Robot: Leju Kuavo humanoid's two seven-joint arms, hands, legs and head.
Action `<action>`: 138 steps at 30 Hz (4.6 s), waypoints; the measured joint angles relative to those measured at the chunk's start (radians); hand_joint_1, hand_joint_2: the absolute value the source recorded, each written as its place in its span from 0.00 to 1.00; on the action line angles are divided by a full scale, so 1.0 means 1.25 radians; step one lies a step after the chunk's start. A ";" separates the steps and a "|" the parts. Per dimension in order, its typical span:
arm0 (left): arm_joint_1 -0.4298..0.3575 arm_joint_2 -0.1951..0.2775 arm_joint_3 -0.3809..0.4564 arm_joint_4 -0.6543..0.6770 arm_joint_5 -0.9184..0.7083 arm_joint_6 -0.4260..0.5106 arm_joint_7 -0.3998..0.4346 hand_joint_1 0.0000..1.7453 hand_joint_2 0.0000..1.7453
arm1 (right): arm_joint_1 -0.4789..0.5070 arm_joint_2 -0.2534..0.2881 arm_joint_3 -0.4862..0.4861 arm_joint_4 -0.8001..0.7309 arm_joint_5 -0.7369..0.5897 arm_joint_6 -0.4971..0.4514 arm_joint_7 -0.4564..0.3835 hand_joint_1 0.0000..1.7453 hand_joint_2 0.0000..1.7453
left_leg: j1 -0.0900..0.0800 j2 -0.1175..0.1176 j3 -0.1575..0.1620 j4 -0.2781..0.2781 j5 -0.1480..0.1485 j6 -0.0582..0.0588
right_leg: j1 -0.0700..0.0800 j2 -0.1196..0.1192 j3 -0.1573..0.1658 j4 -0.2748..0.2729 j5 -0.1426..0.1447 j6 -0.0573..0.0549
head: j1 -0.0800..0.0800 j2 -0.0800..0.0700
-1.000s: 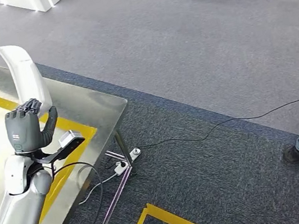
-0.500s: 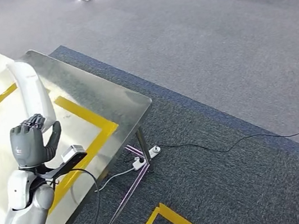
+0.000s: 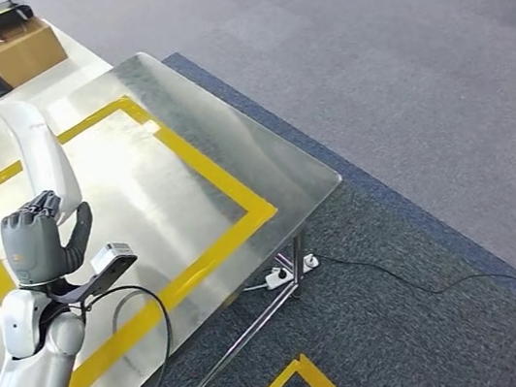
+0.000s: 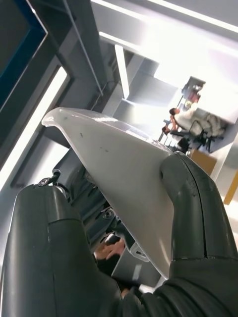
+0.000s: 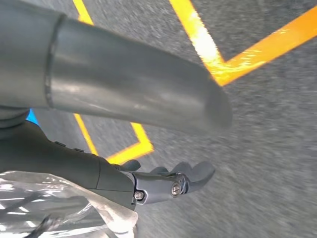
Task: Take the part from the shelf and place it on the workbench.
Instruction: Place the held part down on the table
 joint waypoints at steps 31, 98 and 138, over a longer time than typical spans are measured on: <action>-0.033 0.029 0.001 0.012 0.082 -0.001 0.030 1.00 1.00 | -0.005 0.027 0.001 -0.002 0.002 0.024 0.000 0.00 0.00 | 0.003 -0.003 0.000 -0.003 -0.001 -0.006 | -0.001 0.011 -0.016 0.021 -0.010 -0.004 | -0.002 0.000; -0.092 0.116 -0.027 0.140 -0.065 -0.176 0.173 1.00 1.00 | 0.000 0.074 -0.001 -0.002 -0.017 0.052 0.008 0.00 0.00 | -0.004 -0.055 0.012 -0.005 -0.011 -0.023 | 0.003 0.046 0.006 -0.121 0.109 -0.029 | -0.001 0.000; 0.318 0.290 0.012 -0.275 0.268 -0.221 -0.169 1.00 1.00 | 0.003 0.076 -0.022 -0.002 -0.015 0.056 -0.012 0.00 0.00 | -0.004 -0.054 0.016 -0.005 -0.016 -0.024 | 0.003 0.046 0.010 -0.122 0.106 -0.029 | -0.001 0.000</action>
